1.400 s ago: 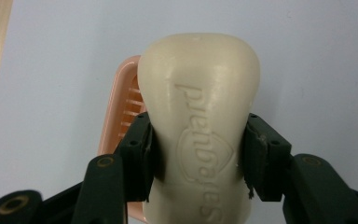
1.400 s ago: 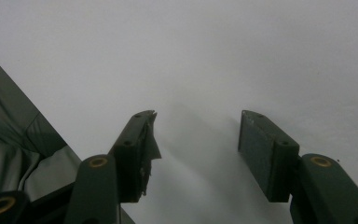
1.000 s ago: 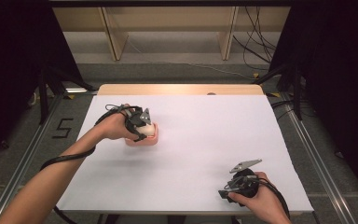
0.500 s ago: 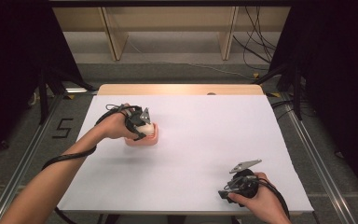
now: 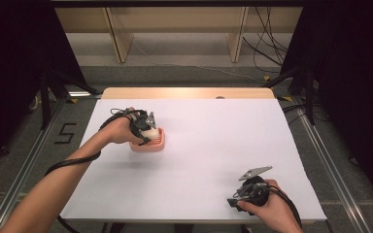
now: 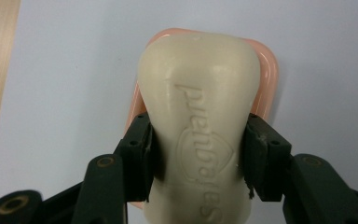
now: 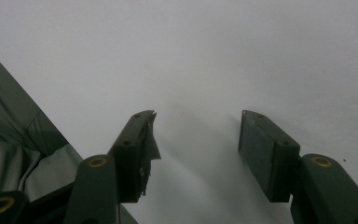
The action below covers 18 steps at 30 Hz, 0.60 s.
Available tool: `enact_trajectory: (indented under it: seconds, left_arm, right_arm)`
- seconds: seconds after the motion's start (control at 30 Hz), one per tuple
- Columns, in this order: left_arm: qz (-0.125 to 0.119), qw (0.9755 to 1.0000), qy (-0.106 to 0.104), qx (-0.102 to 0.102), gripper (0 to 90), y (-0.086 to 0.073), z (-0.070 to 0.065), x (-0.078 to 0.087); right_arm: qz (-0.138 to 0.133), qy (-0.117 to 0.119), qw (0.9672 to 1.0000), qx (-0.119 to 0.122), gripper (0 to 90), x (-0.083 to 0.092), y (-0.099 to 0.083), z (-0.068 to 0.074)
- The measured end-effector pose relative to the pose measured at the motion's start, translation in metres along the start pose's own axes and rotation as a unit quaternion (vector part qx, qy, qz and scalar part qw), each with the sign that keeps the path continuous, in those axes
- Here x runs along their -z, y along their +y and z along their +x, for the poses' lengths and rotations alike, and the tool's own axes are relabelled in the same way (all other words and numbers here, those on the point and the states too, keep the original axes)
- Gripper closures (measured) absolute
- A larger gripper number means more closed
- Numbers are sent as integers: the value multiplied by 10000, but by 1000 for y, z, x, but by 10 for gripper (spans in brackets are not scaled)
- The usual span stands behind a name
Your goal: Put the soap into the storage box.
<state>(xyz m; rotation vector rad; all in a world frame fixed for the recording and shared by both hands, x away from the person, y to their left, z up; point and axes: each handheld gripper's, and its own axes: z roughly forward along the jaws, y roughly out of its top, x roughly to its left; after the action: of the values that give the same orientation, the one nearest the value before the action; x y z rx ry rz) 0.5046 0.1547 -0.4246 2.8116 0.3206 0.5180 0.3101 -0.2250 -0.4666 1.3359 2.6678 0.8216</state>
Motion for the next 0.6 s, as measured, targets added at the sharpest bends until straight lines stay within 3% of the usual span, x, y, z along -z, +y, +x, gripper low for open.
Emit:
enact_trajectory:
  seconds: [0.13, 0.3, 0.33, 0.6]
  left_arm:
    - [12, 10000, -14, 29, 494, -1, 2, -2]
    - [13, 10000, -32, 73, 494, -3, 2, -4]
    - [37, 10000, -12, -17, 494, -3, 4, -5]
    - [56, 10000, -1, -23, 494, -4, 5, -8]
  right_arm:
    - [42, -86, 10000, -27, 459, -1, 0, 0]
    - [73, -19, 10000, -37, 458, 0, 0, 1]
    - [70, -27, 10000, -36, 458, 0, 0, 1]
    - [63, -117, 9999, -61, 458, 0, 0, 1]
